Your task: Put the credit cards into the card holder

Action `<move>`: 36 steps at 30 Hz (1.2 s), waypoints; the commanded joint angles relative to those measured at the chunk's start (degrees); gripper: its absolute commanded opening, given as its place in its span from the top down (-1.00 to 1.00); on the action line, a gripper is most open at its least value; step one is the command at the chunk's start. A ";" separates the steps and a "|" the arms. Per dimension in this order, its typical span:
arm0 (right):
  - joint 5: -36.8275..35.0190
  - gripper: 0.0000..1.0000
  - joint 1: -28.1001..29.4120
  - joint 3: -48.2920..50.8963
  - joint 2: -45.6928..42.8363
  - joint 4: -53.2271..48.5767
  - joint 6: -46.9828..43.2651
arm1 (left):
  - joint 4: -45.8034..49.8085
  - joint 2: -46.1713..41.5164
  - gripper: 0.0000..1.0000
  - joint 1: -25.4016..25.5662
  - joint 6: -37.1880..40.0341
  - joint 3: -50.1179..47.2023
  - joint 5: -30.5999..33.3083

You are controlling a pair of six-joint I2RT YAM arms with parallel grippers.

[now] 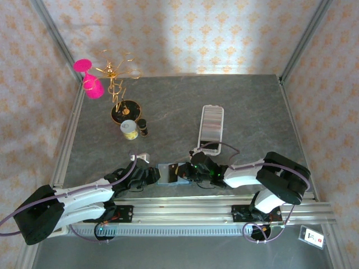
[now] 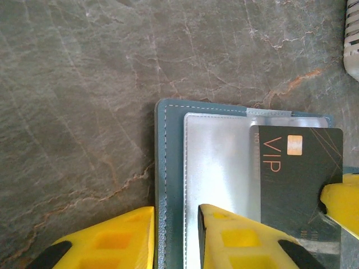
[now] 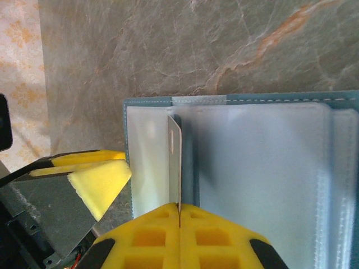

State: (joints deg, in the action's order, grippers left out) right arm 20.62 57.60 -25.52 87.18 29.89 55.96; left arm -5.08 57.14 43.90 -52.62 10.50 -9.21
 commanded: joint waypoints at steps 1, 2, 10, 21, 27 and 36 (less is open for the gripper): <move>1.10 1.00 0.73 -0.41 0.75 1.30 0.55 | -1.05 0.42 0.50 0.54 -0.59 -0.92 0.06; 1.26 1.00 0.73 -0.34 0.80 1.51 0.51 | -1.06 0.41 0.50 0.58 -0.61 -0.92 0.05; -0.38 1.00 0.76 -0.49 1.72 1.29 1.42 | -0.71 0.35 0.53 0.58 -0.67 -0.92 -0.04; 0.47 0.82 0.76 -3.99 4.13 -1.40 -0.48 | -0.44 -0.41 0.54 0.57 -1.01 -1.05 -0.26; -2.48 0.66 1.22 -7.44 4.32 -8.97 -3.30 | -0.78 -0.10 0.54 0.62 -1.13 -1.10 -0.29; -4.42 0.81 1.45 -9.76 5.03 -14.13 -4.99 | -0.98 0.16 0.55 0.59 -0.96 -1.00 -0.46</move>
State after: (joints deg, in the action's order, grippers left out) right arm 17.43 58.59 -33.89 91.42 17.93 51.92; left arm -5.50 57.12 43.90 -53.06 10.13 -9.21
